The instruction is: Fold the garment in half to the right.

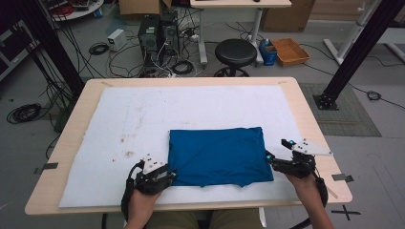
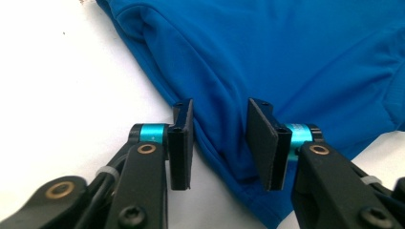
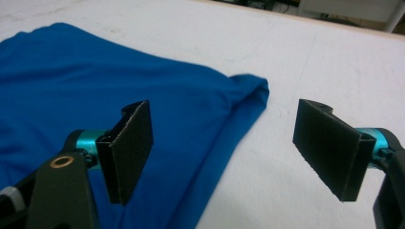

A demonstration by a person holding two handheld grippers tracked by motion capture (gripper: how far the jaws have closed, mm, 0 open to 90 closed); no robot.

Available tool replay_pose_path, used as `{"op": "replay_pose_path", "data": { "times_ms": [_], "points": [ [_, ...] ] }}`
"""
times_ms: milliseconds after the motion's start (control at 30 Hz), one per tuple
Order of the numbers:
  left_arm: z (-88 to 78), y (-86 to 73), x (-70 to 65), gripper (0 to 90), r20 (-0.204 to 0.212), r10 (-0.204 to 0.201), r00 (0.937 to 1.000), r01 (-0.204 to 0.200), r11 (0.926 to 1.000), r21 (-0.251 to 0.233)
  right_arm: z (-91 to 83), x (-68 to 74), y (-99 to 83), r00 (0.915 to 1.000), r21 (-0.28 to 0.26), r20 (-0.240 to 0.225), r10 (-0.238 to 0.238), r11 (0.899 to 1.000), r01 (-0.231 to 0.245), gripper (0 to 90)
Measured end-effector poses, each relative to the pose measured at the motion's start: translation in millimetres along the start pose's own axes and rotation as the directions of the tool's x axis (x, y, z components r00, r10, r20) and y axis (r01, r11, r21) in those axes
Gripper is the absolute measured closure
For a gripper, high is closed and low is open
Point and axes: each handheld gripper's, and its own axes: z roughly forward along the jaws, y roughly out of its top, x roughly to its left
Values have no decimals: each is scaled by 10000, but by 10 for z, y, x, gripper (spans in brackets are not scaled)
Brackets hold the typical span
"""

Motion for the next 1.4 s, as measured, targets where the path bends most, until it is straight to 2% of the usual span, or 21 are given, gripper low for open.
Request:
{"op": "replay_pose_path", "data": {
  "times_ms": [167, 333, 467, 600, 767, 800, 967, 1167, 1233, 1333, 1400],
  "points": [
    [-3, 5, -29, 727, 210, -218, 9995, 216, 9997, 104, 75, 133, 181, 9990, -105, -11, -457, 9989, 457, 211],
    [-8, 14, -41, 762, 229, -433, 9988, 427, 9988, 243, 293, 315, 402, 9936, -55, -522, -997, 9950, 996, 211],
    [-11, 14, -53, 815, 316, -475, 9984, 466, 9985, 302, 629, 490, 639, 9854, 228, -1064, -1332, 9904, 1364, 211],
    [-11, 23, -26, 824, 475, -609, 9970, 591, 9975, 392, 1015, 704, 893, 9745, 507, -1753, -1401, 9872, 1511, 211],
    [-7, 26, -1, 825, 666, -720, 9952, 694, 9968, 405, 1493, 991, 1124, 9564, 1000, -2599, -1334, 9814, 1641, 211],
    [-5, 26, 2, 825, 681, -729, 9950, 703, 9968, 391, 1584, 1047, 1152, 9503, 1121, -2815, -1326, 9791, 1698, 211],
    [-5, 26, 24, 825, 806, -713, 9942, 682, 9968, 411, 1979, 1340, 1241, 9275, 1808, -3377, -1602, 9560, 2309, 216],
    [-3, 21, 45, 824, 976, -796, 9920, 759, 9963, 409, 2315, 1587, 1269, 9105, 2308, -3767, -1707, 9346, 2707, 322],
    [-2, 22, 50, 824, 996, -770, 9920, 732, 9964, 420, 2432, 1673, 1249, 9009, 2519, -3895, -1915, 9187, 3042, 366],
    [0, 22, 52, 824, 1032, -855, 9910, 817, 9958, 407, 2558, 1785, 1204, 8863, 2782, -3968, -2388, 8889, 3640, 472],
    [1, 22, 56, 825, 1046, -879, 9906, 841, 9956, 406, 2622, 1843, 1168, 8812, 2928, -4003, -2514, 8761, 3830, 541]
  ]
}}
